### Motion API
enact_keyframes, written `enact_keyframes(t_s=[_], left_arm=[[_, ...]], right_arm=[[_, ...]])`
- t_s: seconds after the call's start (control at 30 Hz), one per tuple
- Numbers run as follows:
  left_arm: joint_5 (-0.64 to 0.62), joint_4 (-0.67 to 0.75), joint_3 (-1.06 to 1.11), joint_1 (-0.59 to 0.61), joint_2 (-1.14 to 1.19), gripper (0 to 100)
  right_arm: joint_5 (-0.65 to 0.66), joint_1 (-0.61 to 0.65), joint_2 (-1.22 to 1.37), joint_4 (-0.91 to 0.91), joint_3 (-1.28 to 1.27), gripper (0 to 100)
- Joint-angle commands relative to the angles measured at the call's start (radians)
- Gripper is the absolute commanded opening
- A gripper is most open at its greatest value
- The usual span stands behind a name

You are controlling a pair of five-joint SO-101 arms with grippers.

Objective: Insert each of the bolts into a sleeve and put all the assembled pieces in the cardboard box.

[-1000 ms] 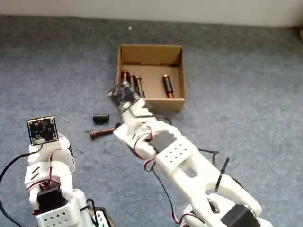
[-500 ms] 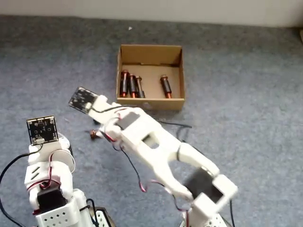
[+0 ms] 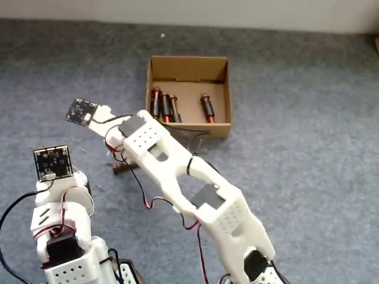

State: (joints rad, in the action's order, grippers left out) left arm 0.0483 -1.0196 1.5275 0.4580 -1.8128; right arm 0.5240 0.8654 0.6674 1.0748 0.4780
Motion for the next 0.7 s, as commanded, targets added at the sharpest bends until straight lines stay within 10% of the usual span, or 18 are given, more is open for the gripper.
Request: enact_keyframes(t_s=[0.0, 0.43, 0.67], left_arm=[[-0.006, 0.021, -0.008, 0.002, -0.007, 1], [-0.002, 0.021, -0.005, -0.030, -0.007, 1], [-0.002, 0.021, -0.005, -0.028, -0.007, 1]], right_arm=[[0.043, 0.015, 0.050, 0.077, 0.148, 21.6], [0.046, 0.007, 0.271, 0.274, 0.371, 21.3], [0.046, 0.007, 0.303, 0.231, 0.372, 5.7]])
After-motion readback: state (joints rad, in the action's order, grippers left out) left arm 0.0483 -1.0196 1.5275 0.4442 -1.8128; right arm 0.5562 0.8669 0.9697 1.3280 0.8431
